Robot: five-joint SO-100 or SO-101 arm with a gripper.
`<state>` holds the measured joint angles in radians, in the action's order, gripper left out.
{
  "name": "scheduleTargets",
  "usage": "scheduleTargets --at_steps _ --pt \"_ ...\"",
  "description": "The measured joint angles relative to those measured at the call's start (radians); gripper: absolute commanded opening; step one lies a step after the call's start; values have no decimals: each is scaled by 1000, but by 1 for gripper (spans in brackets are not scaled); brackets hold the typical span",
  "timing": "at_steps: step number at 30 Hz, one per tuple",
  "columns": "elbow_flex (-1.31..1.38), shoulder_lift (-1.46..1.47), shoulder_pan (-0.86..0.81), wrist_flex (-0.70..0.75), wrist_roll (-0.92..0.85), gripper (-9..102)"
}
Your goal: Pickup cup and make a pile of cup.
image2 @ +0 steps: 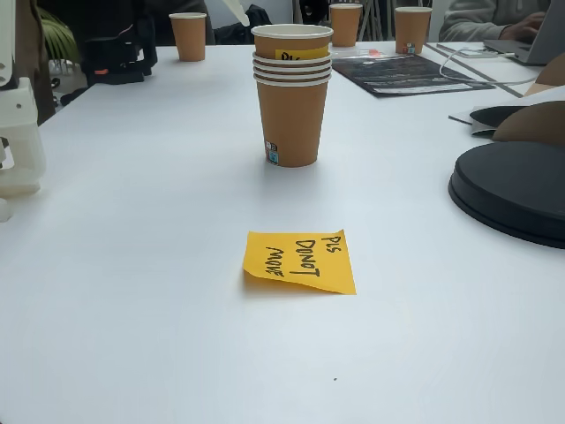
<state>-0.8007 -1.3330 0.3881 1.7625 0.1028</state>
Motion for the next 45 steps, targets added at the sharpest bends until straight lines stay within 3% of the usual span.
scheduleTargets --at_steps 6,20,36,45 --pt "-101 -15 -101 0 0 30" --pt "-454 -368 -296 0 0 29" --pt "-775 -738 -307 0 0 -7" --pt "-994 -953 -307 -69 0 -7"
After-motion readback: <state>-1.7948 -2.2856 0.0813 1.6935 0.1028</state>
